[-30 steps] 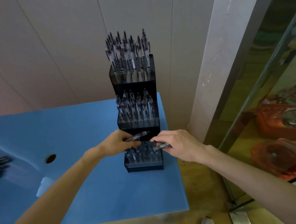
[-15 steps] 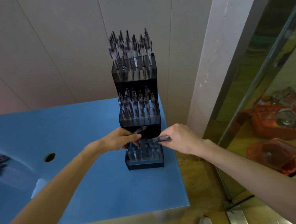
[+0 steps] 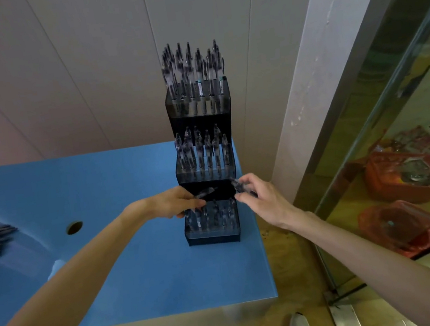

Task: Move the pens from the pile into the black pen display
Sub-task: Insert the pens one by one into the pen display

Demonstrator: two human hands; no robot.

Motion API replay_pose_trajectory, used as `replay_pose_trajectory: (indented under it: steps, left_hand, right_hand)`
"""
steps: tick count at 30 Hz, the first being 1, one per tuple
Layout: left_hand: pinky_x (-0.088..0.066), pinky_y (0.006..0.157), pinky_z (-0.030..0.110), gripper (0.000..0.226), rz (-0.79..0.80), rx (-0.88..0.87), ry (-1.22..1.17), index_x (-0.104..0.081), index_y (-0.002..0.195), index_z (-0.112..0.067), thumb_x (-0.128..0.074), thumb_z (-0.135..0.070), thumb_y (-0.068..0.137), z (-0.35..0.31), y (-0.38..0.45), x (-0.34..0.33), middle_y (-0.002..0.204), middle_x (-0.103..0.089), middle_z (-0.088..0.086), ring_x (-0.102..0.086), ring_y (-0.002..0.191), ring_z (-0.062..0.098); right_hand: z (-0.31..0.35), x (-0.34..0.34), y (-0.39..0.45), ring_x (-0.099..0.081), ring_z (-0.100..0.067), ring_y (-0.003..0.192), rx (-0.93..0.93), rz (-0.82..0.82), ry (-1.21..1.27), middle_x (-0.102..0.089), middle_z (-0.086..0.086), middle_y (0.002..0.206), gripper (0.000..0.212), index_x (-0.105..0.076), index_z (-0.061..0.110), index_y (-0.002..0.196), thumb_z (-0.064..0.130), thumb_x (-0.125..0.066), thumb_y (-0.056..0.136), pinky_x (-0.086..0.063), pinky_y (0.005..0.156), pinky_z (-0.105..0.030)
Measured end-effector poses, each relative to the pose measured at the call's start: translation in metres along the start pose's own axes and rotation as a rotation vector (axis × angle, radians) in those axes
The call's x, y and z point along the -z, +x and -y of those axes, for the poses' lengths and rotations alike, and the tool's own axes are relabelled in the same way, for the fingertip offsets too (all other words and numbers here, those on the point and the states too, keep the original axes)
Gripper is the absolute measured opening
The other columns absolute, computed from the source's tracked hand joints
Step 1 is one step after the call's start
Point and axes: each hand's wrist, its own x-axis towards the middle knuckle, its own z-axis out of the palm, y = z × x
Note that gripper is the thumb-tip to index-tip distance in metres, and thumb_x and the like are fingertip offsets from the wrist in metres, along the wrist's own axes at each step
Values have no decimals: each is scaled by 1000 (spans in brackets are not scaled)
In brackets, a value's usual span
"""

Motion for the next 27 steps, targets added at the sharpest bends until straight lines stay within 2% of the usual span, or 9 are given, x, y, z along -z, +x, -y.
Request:
replay_pose_trajectory:
  steps: [3,6,9,13,16,20,22,24,27]
  left_hand:
    - [-28,47,21,46,-28,-5,-34,-65,84,-6,-54,-47,102,7,-1,0,57,-39,-1,-31,44,8]
    - [-28,47,22,42,-109,-67,-98,-77,98,-11,-55,-47,101,14,-6,4,56,-40,-2,-30,46,10]
    - [-29,47,22,39,-246,-148,-231,-77,95,-11,-52,-40,105,21,-13,7,62,-53,-2,-33,51,12]
    - [-25,52,25,46,-388,-163,-453,-68,95,-6,-42,-42,108,27,-23,5,68,-39,-2,-29,59,12]
    - [-29,56,24,43,-410,-188,-550,-65,102,-6,-38,-38,110,28,-29,-1,72,-39,-4,-32,61,8]
    - [-41,68,25,35,-401,-235,-678,-66,124,-13,-38,-31,111,30,-37,-6,85,-58,-2,-51,74,7]
    - [-43,77,31,31,-420,-256,-736,-66,127,-15,-41,-25,110,32,-41,-8,95,-66,-1,-57,87,12]
    - [-44,80,34,28,-450,-280,-746,-65,125,-14,-44,-21,109,35,-44,-11,102,-70,0,-58,91,15]
    - [-49,85,34,23,-501,-300,-716,-63,122,-10,-47,-18,108,39,-47,-16,116,-73,0,-63,95,17]
  right_hand:
    - [3,-3,-4,-47,-11,62,31,-64,111,-53,2,72,12,-52,19,101,31,-53,104,-39,64,-38]
    - [8,-5,-9,-50,-16,58,65,-123,209,-54,5,68,21,-54,12,96,30,-49,107,-43,56,-36]
    - [15,-6,-9,-56,-17,59,55,-174,349,-62,3,73,28,-58,5,102,31,-49,106,-47,51,-31]
    - [25,-9,-5,-60,-12,71,37,-228,397,-64,2,77,33,-65,9,100,37,-47,106,-48,59,-25]
    - [30,-13,-3,-52,-11,66,56,-263,341,-50,1,65,34,-70,15,96,39,-48,106,-45,70,-20]
    - [31,-17,-1,-57,-10,63,70,-243,269,-52,13,54,30,-75,19,97,42,-56,102,-51,85,-29]
    - [31,-19,-1,-67,-23,77,77,-223,270,-70,-3,72,39,-75,14,99,51,-63,96,-55,93,-44]
    - [30,-21,-2,-65,-42,88,76,-253,279,-70,-23,88,48,-75,14,98,61,-66,89,-53,90,-57]
    - [32,-22,-3,-71,-30,89,61,-300,331,-76,-7,88,25,-75,23,100,45,-71,91,-56,93,-52]
